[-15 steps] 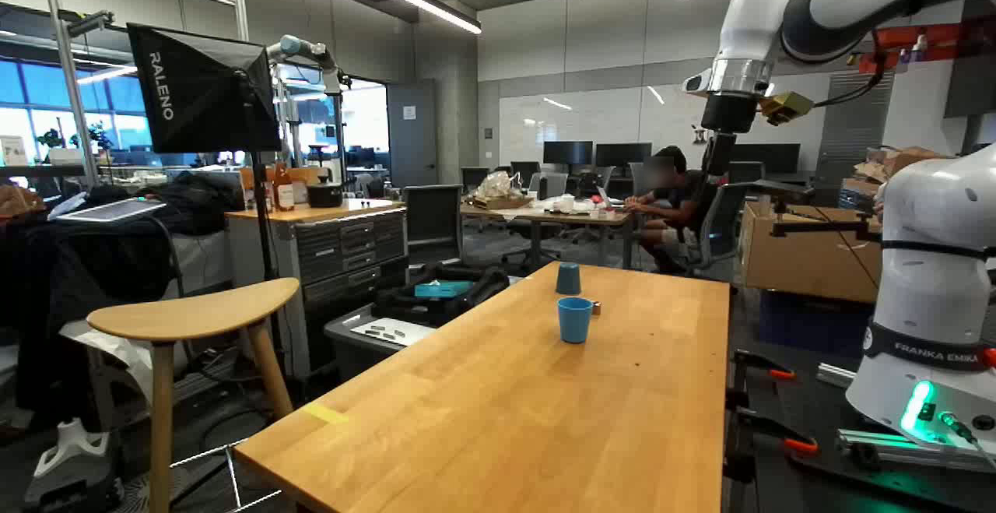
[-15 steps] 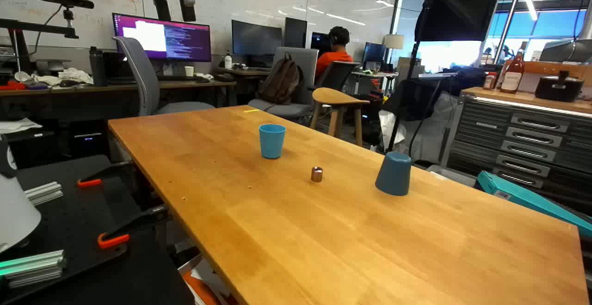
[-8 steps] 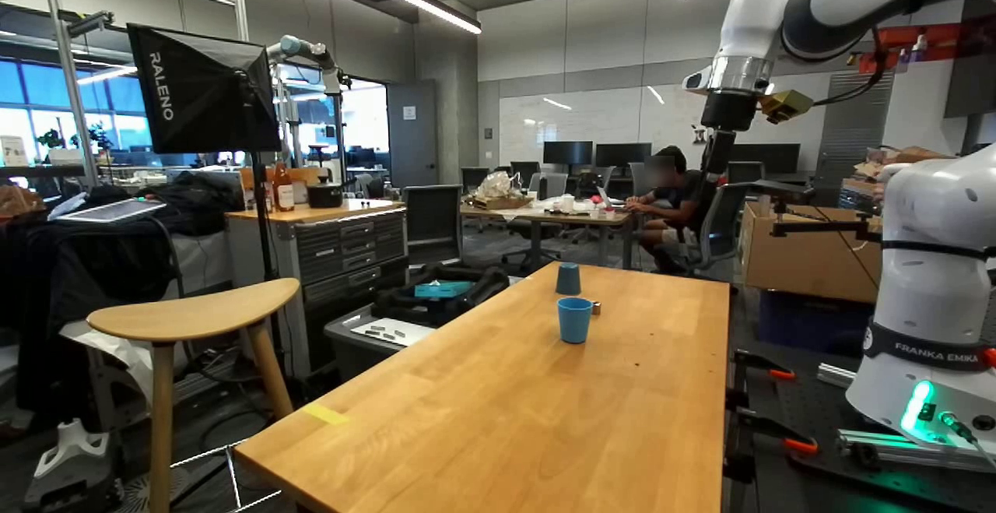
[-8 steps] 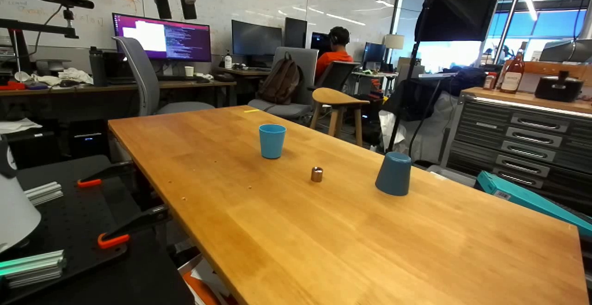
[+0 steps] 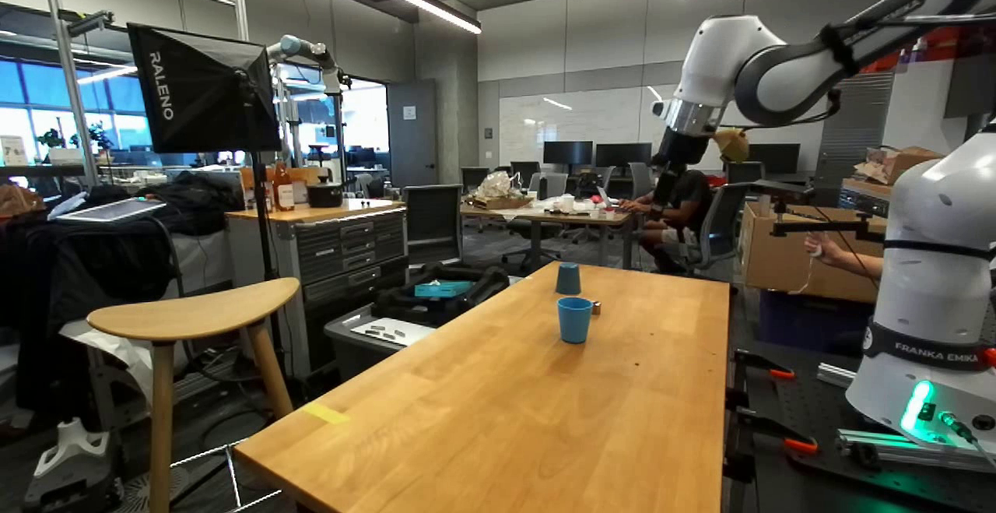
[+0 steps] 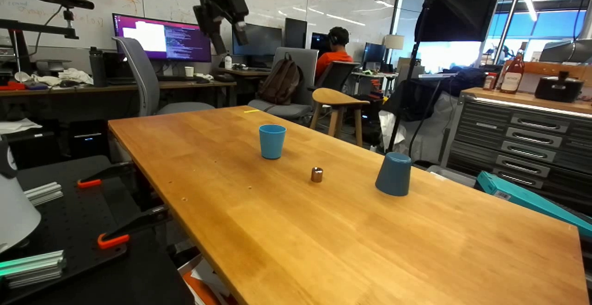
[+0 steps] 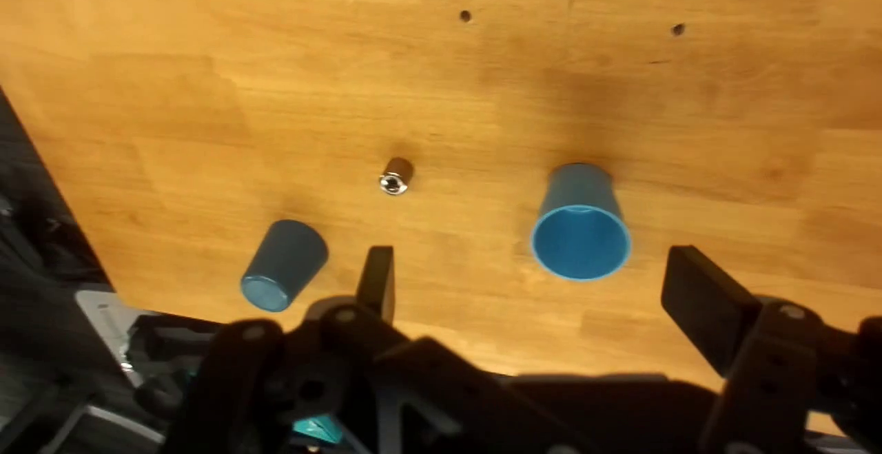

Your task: Put the silver thing in the light blue cup

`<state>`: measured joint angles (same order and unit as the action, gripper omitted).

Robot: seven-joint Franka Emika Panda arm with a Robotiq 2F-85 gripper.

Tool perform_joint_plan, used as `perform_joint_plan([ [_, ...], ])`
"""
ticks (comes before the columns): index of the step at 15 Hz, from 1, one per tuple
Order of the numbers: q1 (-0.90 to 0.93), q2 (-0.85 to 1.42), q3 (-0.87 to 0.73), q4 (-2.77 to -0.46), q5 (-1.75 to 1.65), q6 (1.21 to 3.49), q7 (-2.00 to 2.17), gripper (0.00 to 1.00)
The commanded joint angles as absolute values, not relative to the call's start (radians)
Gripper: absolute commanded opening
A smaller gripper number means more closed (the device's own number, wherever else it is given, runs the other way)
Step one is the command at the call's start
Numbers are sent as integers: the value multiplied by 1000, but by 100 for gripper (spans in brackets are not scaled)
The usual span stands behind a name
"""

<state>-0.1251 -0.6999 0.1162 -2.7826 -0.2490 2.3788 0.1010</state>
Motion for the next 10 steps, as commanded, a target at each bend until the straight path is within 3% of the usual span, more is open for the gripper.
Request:
perform_joint_plan([
  [1,-290,-439,144,-2715,-386,2506,256,100],
  [6,-300,-119,36,-2577,-351,2514,251,100],
  [7,-277,-258,34,-2676,-382,2519,245,100],
  [10,-269,-55,6,-2539,-415,2446,311,100],
])
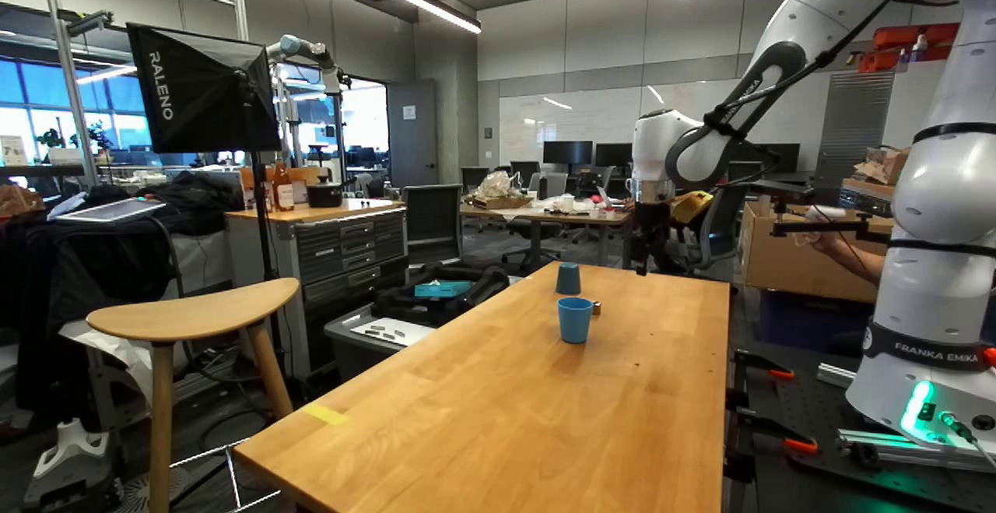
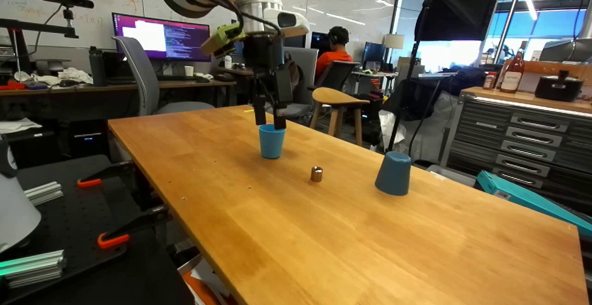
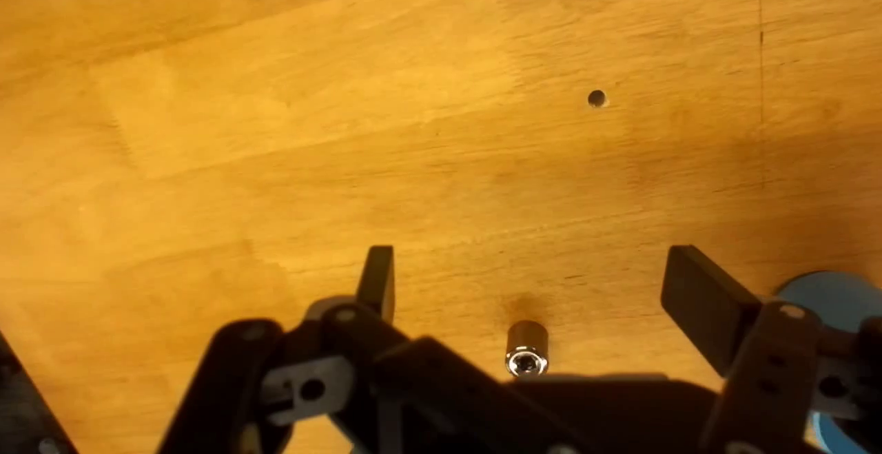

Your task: Put the silver thing in the light blue cup

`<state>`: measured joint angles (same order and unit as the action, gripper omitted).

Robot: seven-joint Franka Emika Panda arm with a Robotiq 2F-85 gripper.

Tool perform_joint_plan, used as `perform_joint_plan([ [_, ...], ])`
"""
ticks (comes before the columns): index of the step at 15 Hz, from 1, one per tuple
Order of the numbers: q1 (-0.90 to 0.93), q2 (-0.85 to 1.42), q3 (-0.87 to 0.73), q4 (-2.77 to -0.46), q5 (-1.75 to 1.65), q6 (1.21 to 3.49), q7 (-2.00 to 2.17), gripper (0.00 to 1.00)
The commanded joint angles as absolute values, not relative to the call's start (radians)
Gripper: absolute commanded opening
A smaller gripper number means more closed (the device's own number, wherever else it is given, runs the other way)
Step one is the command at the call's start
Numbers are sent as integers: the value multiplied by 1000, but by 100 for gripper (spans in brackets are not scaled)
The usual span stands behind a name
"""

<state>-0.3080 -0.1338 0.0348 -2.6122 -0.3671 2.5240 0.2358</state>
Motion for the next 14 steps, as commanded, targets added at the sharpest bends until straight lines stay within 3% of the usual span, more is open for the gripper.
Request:
perform_joint_plan([
  [1,-273,20,-7,-2495,-434,2461,375,100],
  [8,-192,315,-119,-2243,-261,2465,484,100],
  [14,-146,436,-154,-2150,-91,2560,480,100],
])
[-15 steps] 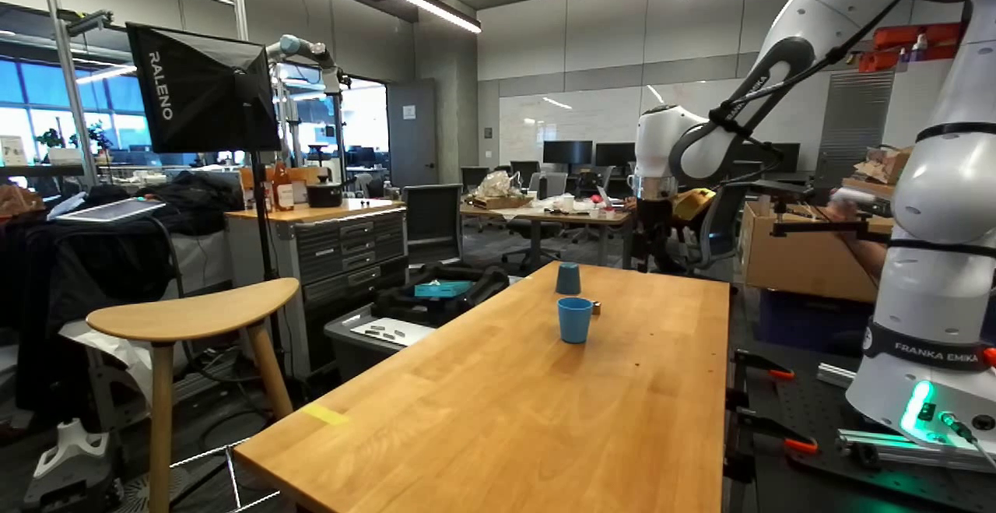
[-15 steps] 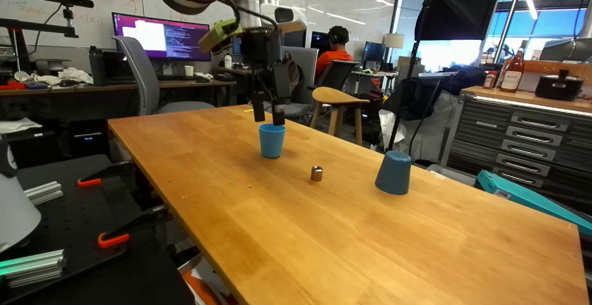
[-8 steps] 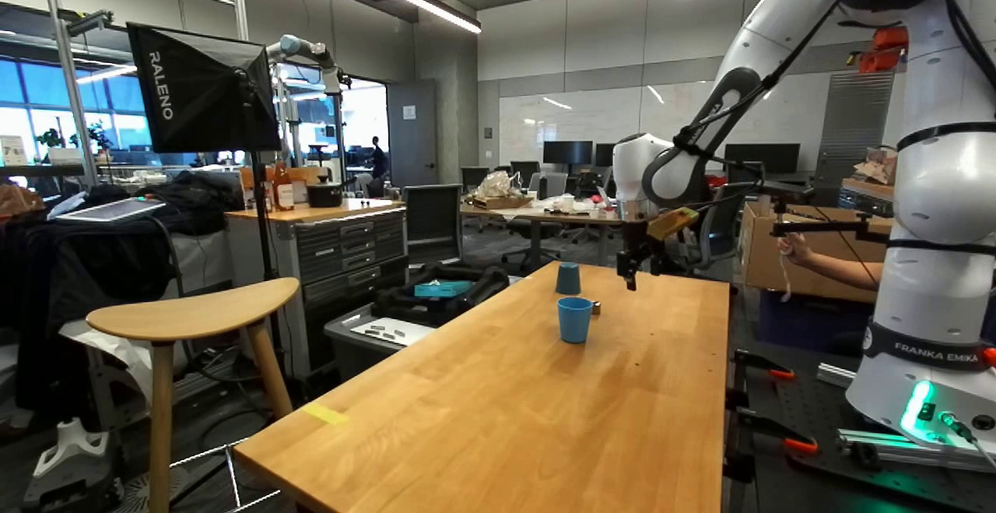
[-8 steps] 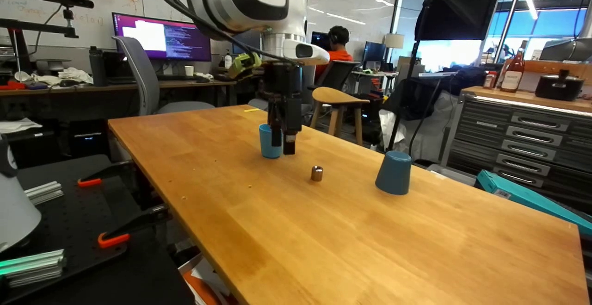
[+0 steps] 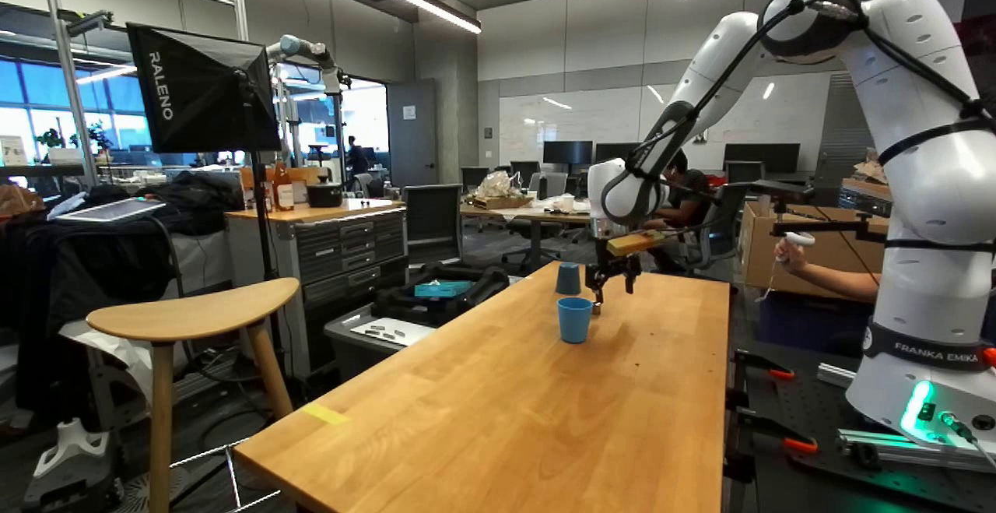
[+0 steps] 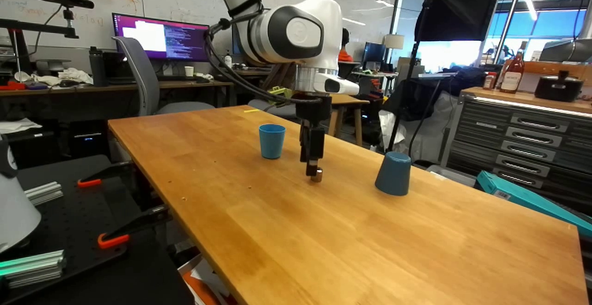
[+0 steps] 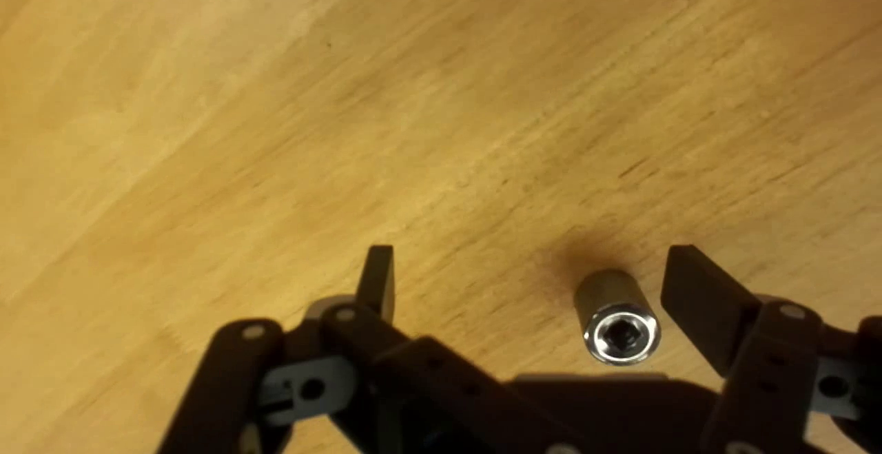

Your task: Put the silver thing in the light blue cup

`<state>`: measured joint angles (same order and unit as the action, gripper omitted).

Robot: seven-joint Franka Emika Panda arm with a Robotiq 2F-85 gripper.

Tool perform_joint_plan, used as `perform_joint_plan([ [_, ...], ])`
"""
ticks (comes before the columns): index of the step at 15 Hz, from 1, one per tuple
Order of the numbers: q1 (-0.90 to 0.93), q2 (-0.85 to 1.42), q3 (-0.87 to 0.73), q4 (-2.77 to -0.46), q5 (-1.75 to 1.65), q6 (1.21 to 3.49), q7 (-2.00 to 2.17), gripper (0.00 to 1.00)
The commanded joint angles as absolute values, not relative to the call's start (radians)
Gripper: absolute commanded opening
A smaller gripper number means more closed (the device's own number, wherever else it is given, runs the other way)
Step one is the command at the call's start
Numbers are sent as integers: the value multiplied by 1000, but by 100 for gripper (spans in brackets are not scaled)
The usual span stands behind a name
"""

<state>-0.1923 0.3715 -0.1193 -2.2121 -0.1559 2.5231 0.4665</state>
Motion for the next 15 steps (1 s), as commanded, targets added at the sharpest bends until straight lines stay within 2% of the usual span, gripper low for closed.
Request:
perform_joint_plan([
  [1,-140,449,-159,-2147,-74,2586,484,100],
  [7,-98,517,-179,-2124,0,2714,495,100],
  [8,-90,527,-185,-2125,2,2735,497,75],
  [9,-86,534,-188,-2126,8,2748,493,74],
  [12,-75,553,-196,-2132,24,2770,486,49],
  [15,-84,536,-188,-2142,44,2751,469,28],
])
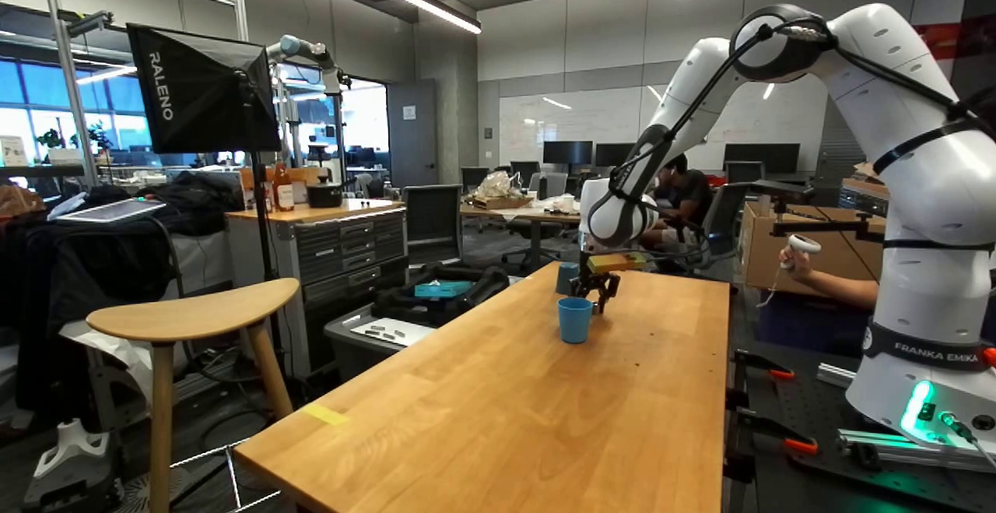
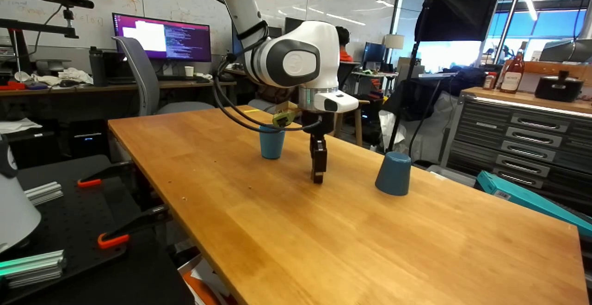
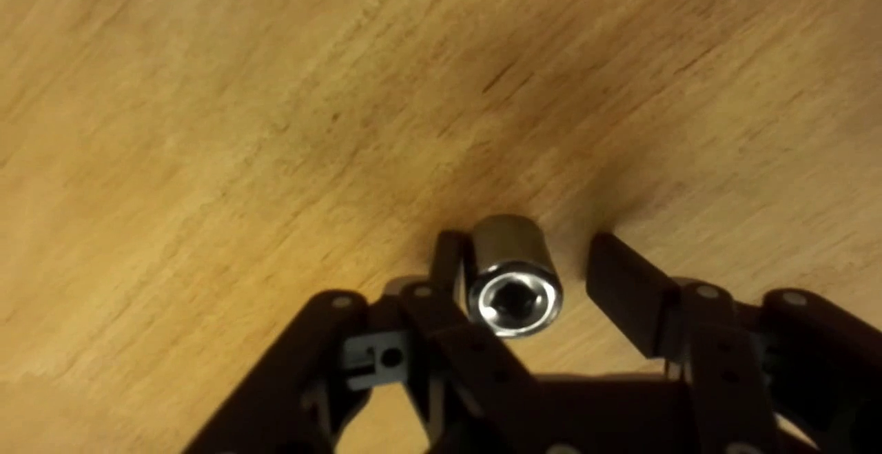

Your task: Put the silver thing in the light blue cup

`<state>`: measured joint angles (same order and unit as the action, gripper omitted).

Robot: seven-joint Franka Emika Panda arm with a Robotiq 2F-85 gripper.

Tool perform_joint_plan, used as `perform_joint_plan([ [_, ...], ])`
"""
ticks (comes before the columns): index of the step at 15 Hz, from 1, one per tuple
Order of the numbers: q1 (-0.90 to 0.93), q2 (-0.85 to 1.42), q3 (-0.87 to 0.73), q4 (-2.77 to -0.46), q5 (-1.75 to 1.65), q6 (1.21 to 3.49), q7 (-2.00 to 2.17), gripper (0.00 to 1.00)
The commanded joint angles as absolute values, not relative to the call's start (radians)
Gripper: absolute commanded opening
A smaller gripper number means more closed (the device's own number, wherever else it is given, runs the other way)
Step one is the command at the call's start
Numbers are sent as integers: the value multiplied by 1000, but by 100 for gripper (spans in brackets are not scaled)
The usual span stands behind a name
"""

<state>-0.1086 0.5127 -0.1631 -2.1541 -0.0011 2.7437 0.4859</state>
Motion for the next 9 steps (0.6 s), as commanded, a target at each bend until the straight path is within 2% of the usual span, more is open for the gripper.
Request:
perform_joint_plan([
  [1,-86,529,-188,-2146,49,2746,465,22],
  [2,-87,514,-186,-2155,54,2737,459,13],
  [3,-90,497,-183,-2163,58,2727,453,10],
  [9,-105,325,-126,-2265,109,2641,340,12],
])
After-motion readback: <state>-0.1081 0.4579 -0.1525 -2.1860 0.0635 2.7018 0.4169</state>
